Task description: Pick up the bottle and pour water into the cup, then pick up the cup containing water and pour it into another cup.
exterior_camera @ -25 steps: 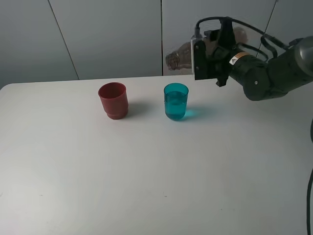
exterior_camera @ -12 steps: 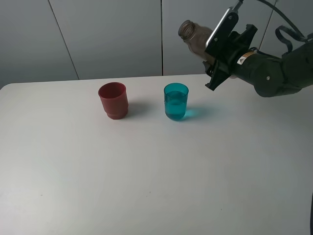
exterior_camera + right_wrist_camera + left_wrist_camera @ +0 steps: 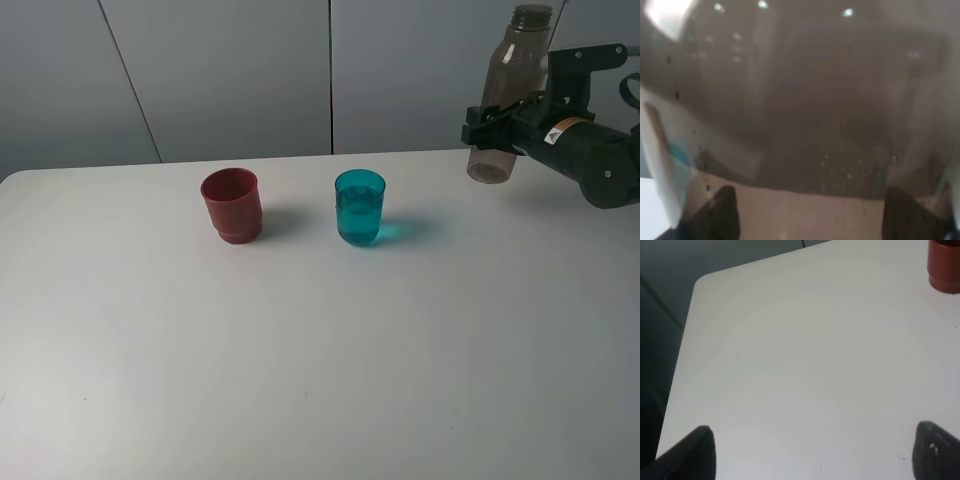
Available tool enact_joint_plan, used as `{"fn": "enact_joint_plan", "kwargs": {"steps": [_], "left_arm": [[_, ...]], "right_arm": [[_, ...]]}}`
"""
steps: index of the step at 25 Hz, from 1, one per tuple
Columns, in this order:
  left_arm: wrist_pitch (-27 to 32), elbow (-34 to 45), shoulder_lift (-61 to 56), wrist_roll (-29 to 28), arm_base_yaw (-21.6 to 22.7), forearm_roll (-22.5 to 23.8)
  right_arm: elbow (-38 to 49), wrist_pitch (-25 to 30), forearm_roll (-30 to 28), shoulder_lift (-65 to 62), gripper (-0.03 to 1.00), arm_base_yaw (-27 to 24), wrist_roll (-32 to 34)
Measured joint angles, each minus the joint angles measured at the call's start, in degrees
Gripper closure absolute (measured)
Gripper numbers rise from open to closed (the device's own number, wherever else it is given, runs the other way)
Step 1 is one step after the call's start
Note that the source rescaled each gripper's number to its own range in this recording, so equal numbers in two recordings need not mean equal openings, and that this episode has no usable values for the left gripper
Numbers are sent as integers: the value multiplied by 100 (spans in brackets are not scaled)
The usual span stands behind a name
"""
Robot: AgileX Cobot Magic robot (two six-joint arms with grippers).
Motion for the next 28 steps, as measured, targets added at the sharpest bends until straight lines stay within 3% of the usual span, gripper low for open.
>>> {"fn": "enact_joint_plan", "kwargs": {"steps": [9, 18, 28], "left_arm": [[0, 0, 0, 0, 0, 0], [0, 0, 0, 0, 0, 0], [0, 0, 0, 11, 0, 0]], "right_arm": [[-766, -813, -279, 1021, 97, -60, 159], [-1152, -848, -289, 1610, 97, -60, 173], [-1187, -525, -289, 1682, 97, -60, 173]]}}
